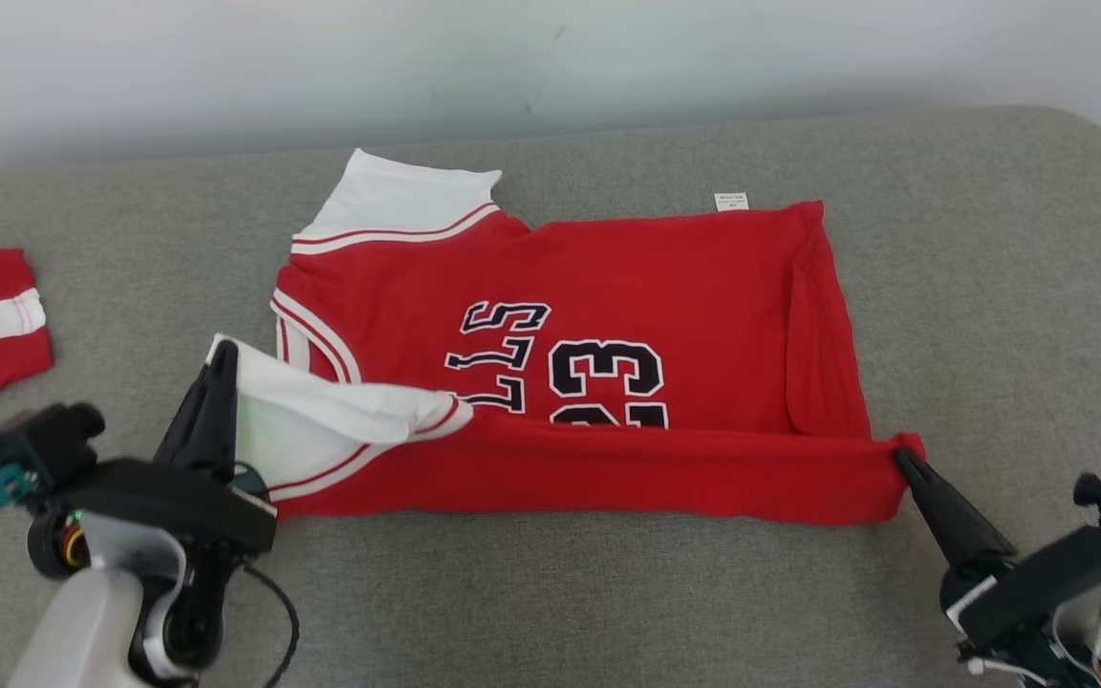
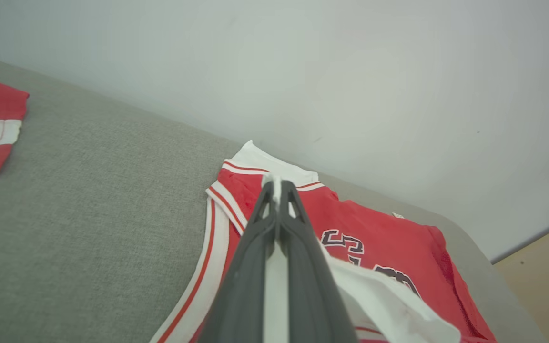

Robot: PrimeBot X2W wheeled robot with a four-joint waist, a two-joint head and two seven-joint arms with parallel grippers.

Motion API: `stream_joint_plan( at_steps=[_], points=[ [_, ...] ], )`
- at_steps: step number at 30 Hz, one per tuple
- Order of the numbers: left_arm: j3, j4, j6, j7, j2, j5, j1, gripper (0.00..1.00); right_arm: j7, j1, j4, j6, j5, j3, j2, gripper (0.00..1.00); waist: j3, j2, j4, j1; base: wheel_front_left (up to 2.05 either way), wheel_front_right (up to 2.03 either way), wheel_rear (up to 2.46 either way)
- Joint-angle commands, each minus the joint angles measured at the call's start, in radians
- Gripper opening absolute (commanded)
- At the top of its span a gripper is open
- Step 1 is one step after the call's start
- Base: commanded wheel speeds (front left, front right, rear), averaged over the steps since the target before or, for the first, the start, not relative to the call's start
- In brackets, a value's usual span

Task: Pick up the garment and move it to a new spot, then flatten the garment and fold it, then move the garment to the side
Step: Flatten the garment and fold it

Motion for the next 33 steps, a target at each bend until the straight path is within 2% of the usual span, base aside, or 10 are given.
stream_joint_plan(
  at_steps=[1,12,13,14,15,16,21,24,27,33],
  points=[
    [-0.011,0.048,-0.012,0.014,0.003,0.009,-0.047,0.0,0.009,-0.043,0.035,0.0,-0.001,0.015,0.018,0.0,0.021,-0.0001,-0.015,-0.0001,0.0,0.0,0.0],
    [-0.084,0.423,-0.087,0.001,-0.005,0.056,-0.293,0.0,-0.011,-0.24,0.238,0.0,-0.051,0.127,0.093,0.0,0.069,-0.0001,-0.04,-0.0001,0.0,0.0,0.0],
    [-0.094,0.452,-0.093,-0.005,-0.008,0.064,-0.304,0.0,-0.019,-0.248,0.252,0.0,-0.052,0.132,0.099,0.06,0.067,-0.0001,-0.042,-0.0001,0.0,0.0,0.0],
    [-0.103,0.477,-0.096,-0.015,-0.01,0.069,-0.313,0.0,-0.026,-0.255,0.265,0.0,-0.055,0.136,0.103,0.31,0.064,-0.0001,-0.043,-0.0001,0.0,0.0,0.0],
    [-0.106,0.496,-0.101,-0.033,-0.012,0.074,-0.32,0.36,-0.03,-0.259,0.278,0.0,-0.052,0.138,0.109,1.0,0.059,-0.0001,-0.044,-0.0001,0.0,0.0,0.0],
    [-0.109,0.517,-0.101,-0.052,-0.014,0.077,-0.326,0.98,-0.036,-0.262,0.286,0.0,-0.054,0.143,0.112,1.0,0.053,-0.0001,-0.044,-0.0001,0.0,0.0,0.0],
    [-0.129,0.567,-0.112,-0.15,-0.019,0.095,-0.307,1.0,-0.053,-0.241,0.31,0.0,-0.09,0.143,0.105,1.0,0.012,-0.0001,-0.035,-0.0001,0.0,0.0,0.0],
    [-0.122,0.554,-0.115,-0.185,-0.016,0.09,-0.263,1.0,-0.053,-0.2,0.302,0.0,-0.117,0.083,0.112,1.0,-0.01,-0.0001,-0.028,-0.0001,0.0,0.0,0.0],
    [-0.111,0.523,-0.117,-0.202,-0.013,0.086,-0.207,1.0,-0.052,-0.135,0.283,0.0,-0.159,0.03,0.125,1.0,-0.021,-0.0001,-0.019,-0.0001,0.0,0.0,0.0],
    [-0.114,0.5,-0.117,-0.21,-0.025,0.093,-0.118,1.0,-0.053,-0.057,0.276,0.0,-0.229,-0.008,0.145,1.0,-0.021,-0.0001,-0.006,-0.0001,0.0,0.0,0.0]
  ],
)
